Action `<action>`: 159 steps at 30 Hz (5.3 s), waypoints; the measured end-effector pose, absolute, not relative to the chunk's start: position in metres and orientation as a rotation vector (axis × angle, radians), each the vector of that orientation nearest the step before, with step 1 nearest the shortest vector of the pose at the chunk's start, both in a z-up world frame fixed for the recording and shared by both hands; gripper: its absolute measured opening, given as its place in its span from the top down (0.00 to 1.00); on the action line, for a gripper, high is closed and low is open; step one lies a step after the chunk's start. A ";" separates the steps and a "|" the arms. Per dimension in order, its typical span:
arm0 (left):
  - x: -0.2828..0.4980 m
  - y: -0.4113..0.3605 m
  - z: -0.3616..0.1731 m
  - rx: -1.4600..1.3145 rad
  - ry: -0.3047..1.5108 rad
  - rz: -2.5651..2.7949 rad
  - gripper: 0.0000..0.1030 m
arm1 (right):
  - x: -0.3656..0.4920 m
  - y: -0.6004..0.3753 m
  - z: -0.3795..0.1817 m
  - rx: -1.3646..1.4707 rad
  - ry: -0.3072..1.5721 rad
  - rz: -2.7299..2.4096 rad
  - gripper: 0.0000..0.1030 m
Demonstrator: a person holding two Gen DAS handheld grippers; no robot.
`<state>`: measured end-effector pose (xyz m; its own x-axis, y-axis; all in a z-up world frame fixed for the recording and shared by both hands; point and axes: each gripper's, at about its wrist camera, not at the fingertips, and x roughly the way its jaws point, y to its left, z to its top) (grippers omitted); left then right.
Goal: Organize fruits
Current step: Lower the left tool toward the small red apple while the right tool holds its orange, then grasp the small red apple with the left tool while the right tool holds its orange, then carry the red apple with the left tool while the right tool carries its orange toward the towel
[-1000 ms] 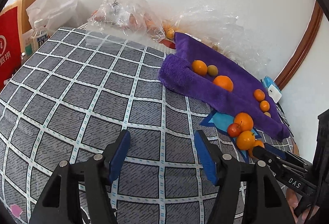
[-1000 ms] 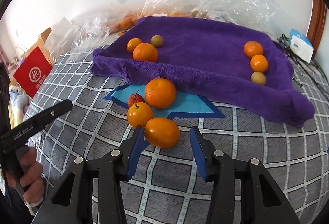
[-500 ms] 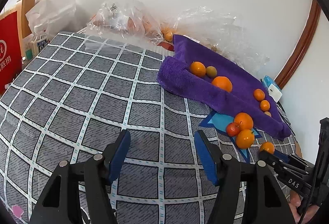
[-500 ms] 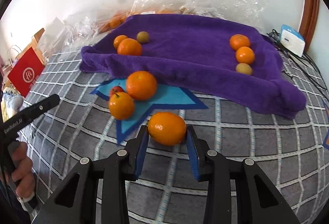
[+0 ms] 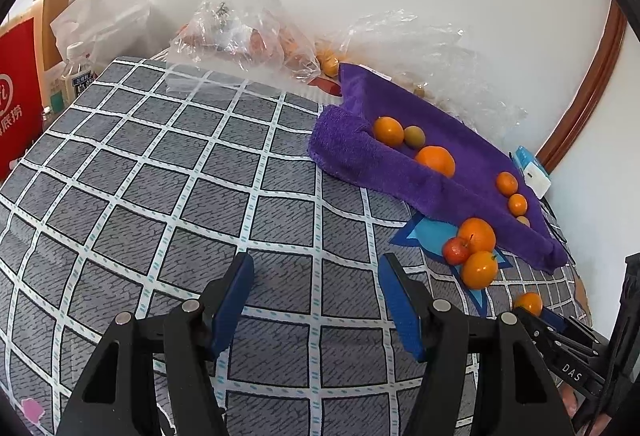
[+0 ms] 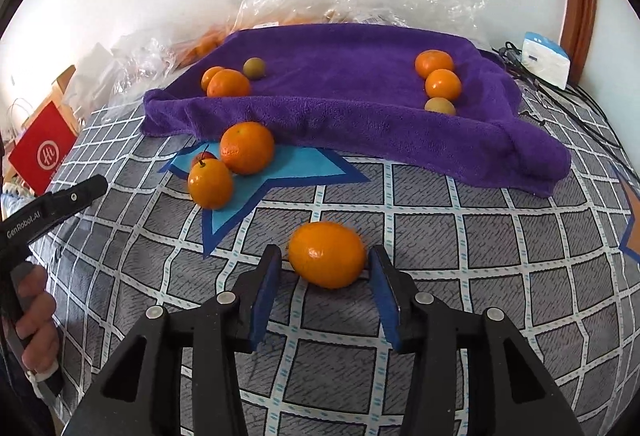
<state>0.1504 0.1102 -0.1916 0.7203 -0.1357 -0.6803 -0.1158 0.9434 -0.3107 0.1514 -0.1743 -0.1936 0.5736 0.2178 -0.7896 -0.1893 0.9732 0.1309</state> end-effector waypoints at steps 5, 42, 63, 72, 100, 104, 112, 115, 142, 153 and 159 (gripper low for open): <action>0.149 0.108 -0.191 -0.334 0.771 -0.014 0.39 | 0.150 -0.169 -0.194 -0.001 0.918 0.192 0.56; 0.160 0.049 -0.184 -0.104 0.867 -0.053 0.38 | 0.139 -0.224 -0.185 0.016 0.815 0.122 0.62; 0.205 -0.003 -0.191 -0.014 0.891 -0.134 0.40 | 0.145 -0.227 -0.188 0.064 0.844 0.158 0.62; 0.210 -0.011 -0.190 -0.010 0.871 -0.164 0.71 | 0.146 -0.229 -0.190 0.080 0.853 0.160 0.62; 0.188 0.024 -0.172 -0.224 0.690 -0.227 0.78 | 0.145 -0.229 -0.188 0.099 0.844 0.198 0.62; 0.186 0.024 -0.169 -0.219 0.674 -0.221 0.78 | 0.145 -0.233 -0.188 0.129 0.843 0.214 0.62; 0.185 0.032 -0.166 -0.263 0.653 -0.210 0.78 | 0.146 -0.252 -0.188 0.231 0.830 0.210 0.62; 0.182 0.032 -0.163 -0.251 0.632 -0.198 0.78 | 0.147 -0.255 -0.189 0.258 0.835 0.208 0.62; 0.191 0.061 -0.151 -0.309 0.641 -0.051 0.78 | 0.179 -0.233 -0.114 0.165 0.710 0.238 0.62; 0.213 0.069 -0.101 -0.188 0.555 0.012 0.78 | 0.232 -0.218 -0.105 0.164 0.669 0.274 0.62; 0.245 0.062 -0.094 -0.219 0.562 -0.028 0.78 | 0.261 -0.210 -0.098 0.101 0.631 0.209 0.62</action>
<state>0.2448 0.0624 -0.0942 0.8463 -0.0858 -0.5257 -0.0335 0.9764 -0.2132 0.2609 -0.2099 -0.0984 0.7875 0.2241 -0.5741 -0.1627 0.9741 0.1572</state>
